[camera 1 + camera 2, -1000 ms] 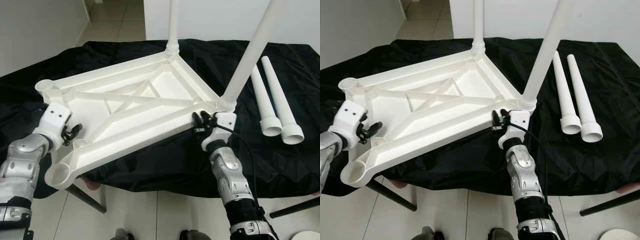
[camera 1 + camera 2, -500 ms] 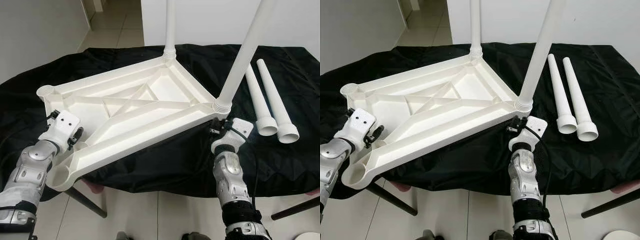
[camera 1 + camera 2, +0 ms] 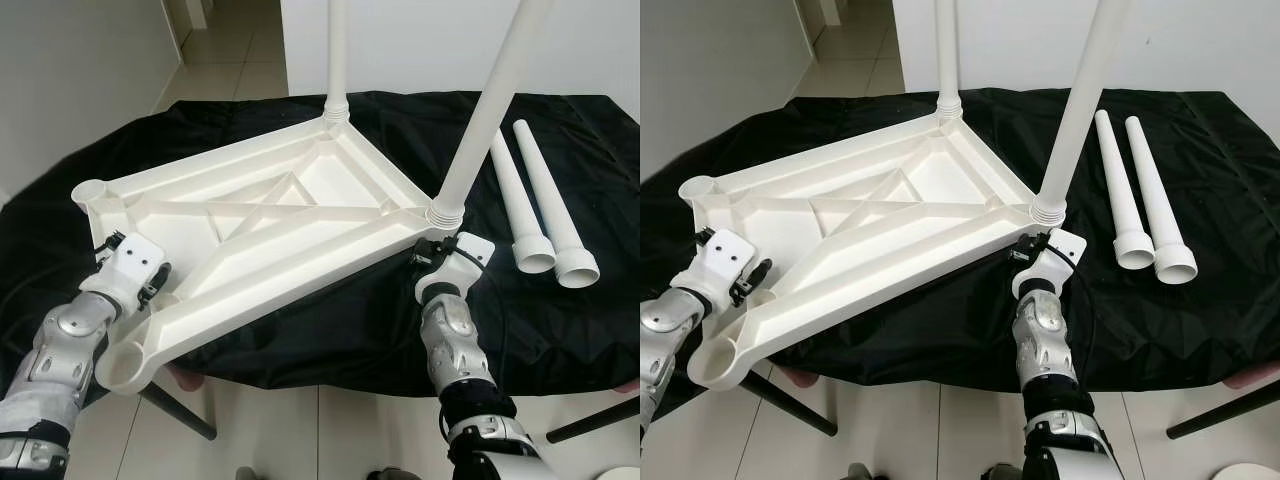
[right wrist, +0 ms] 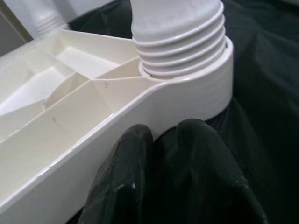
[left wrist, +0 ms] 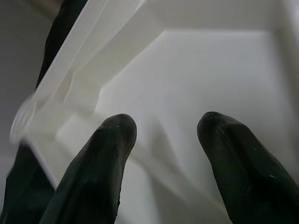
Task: Building children table
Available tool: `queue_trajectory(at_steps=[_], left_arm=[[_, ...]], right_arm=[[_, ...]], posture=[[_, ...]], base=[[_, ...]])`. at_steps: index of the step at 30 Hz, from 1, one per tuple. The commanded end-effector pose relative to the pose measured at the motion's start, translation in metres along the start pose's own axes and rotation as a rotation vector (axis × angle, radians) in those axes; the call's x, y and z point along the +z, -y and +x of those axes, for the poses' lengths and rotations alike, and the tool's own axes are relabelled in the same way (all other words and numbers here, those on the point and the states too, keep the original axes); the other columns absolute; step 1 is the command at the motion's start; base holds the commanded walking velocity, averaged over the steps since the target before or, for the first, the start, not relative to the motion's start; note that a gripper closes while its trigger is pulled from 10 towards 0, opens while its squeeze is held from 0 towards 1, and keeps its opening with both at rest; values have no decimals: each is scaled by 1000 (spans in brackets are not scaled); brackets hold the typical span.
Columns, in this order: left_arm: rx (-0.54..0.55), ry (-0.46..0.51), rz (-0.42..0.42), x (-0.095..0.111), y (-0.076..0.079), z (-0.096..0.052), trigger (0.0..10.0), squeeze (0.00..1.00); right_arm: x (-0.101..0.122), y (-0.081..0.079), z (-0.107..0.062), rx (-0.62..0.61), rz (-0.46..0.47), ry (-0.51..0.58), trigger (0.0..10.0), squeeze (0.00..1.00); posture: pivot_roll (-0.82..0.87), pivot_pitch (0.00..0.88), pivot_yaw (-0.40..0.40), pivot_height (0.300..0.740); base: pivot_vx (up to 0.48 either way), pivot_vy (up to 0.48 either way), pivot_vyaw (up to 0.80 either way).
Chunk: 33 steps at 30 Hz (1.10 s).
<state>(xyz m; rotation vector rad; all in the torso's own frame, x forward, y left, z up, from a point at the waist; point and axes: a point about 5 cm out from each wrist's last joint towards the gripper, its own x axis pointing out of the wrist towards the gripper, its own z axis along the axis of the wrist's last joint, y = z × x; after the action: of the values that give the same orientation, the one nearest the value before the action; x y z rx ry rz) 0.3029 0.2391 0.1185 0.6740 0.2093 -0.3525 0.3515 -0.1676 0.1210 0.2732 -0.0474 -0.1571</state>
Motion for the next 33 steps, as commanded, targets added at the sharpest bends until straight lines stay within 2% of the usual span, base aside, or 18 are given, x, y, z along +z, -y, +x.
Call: queue_trajectory(at_steps=[1, 5, 7, 8, 9, 14, 17, 18, 22, 25, 28, 33], left_arm=[[-308, -70, -1, -17, 50, -4, 10000, 0], [-327, -64, 4, -16, 53, -4, 10000, 0], [-412, -28, 11, -6, 72, -8, 10000, 0], [-412, -28, 11, -6, 72, -8, 10000, 0], [-477, 11, 9, 4, 89, -12, 10000, 0], [-522, 48, -6, 15, 103, -14, 10000, 0], [-599, 134, -59, 42, 129, -14, 10000, 0], [-599, 134, -59, 42, 129, -14, 10000, 0], [-611, 218, -98, 71, 138, -9, 10000, 0], [-619, 243, -115, 80, 140, -8, 10000, 0], [-636, 299, -150, 99, 142, -10, 10000, 0], [-591, 318, -156, 103, 135, -9, 10000, 0]], right_arm=[[-2, -7, 5, 40, -3, -29, 10000, 0], [0, -8, 6, 52, -12, -26, 10000, 0], [5, -13, 14, 98, -38, -27, 10000, 0], [5, -13, 14, 98, -38, -27, 10000, 0], [10, -17, 19, 131, -62, -25, 10000, 0], [12, -20, 22, 158, -80, -24, 10000, 0], [18, -25, 29, 199, -96, -24, 10000, 0], [18, -25, 29, 199, -96, -24, 10000, 0], [20, -27, 34, 226, -108, -42, 10000, 0], [20, -27, 34, 232, -109, -45, 10000, 0], [24, -28, 35, 269, -107, -17, 10000, 0], [27, -27, 34, 283, -87, 27, 10000, 0]], posture=[[-36, 108, 65, 740], [-36, 108, 65, 740], [-22, 131, 65, 740], [-22, 131, 65, 740], [-21, 140, 66, 740], [-19, 147, 65, 740], [-17, 160, 68, 740], [-17, 160, 68, 740], [-17, 168, 71, 740], [-17, 173, 73, 740], [-20, 179, 76, 740], [-23, 181, 77, 740]], base=[[0, 0, 0], [0, 0, 0], [0, 0, 0], [0, 0, 0], [0, 0, 0], [0, 0, 0], [0, 0, 0], [0, 0, 0], [0, 0, 0], [0, 0, 0], [0, 0, 0], [0, 0, 0]])
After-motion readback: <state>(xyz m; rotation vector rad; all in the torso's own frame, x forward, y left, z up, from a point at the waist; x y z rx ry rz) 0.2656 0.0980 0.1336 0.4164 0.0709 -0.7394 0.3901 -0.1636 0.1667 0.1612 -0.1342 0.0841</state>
